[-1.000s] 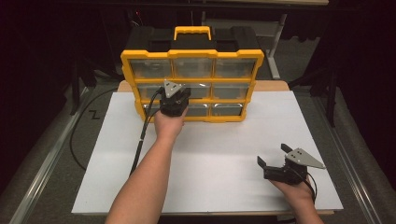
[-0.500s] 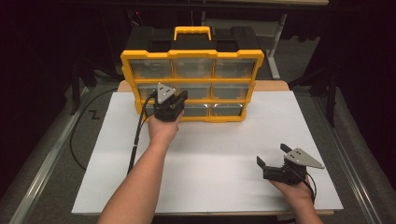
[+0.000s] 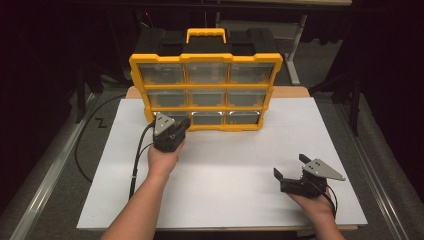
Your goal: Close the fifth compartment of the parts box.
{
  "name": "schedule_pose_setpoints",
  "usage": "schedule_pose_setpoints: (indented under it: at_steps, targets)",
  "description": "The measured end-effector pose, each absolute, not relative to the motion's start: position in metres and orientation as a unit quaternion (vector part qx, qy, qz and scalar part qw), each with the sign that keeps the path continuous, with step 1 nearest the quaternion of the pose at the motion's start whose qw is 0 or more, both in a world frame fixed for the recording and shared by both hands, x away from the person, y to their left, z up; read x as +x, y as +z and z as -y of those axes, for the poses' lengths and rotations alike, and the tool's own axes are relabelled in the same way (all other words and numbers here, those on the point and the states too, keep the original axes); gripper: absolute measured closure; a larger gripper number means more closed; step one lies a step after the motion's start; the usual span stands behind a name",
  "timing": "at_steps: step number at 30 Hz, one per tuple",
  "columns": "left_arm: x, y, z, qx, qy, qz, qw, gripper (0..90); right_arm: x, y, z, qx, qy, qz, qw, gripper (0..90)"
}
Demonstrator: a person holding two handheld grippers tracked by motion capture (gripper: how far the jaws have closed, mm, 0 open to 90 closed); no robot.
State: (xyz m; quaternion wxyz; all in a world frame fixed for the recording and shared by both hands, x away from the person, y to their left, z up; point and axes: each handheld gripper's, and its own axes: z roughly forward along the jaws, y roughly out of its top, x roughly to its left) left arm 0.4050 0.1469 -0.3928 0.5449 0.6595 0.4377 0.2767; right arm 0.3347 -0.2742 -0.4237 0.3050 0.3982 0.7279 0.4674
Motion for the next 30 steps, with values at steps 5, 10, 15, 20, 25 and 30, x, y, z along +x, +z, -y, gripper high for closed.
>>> schedule_pose_setpoints:
  at_steps: [5,10,15,20,25,30]
  targets:
    - [0.385,-0.405,-0.156,0.672,0.277,-0.427,0.537,89.7,0.334,-0.424,0.275,0.401,0.466,-0.727,0.305,1.1]
    - [0.362,-0.41,-0.168,0.681,0.28,-0.411,0.538,89.7,0.334,-0.424,0.275,0.401,0.467,-0.727,0.305,1.1]
    - [0.336,-0.41,-0.188,0.675,0.28,-0.409,0.547,89.7,0.333,-0.424,0.275,0.401,0.466,-0.728,0.305,1.1]
    - [0.315,-0.418,-0.208,0.664,0.295,-0.417,0.547,89.6,0.333,-0.425,0.274,0.401,0.463,-0.729,0.306,1.1]
    - [0.304,-0.424,-0.221,0.657,0.293,-0.426,0.548,89.5,0.333,-0.424,0.272,0.4,0.463,-0.729,0.308,1.1]
    - [0.305,-0.429,-0.227,0.656,0.29,-0.434,0.545,89.5,0.334,-0.425,0.273,0.404,0.461,-0.728,0.307,1.1]
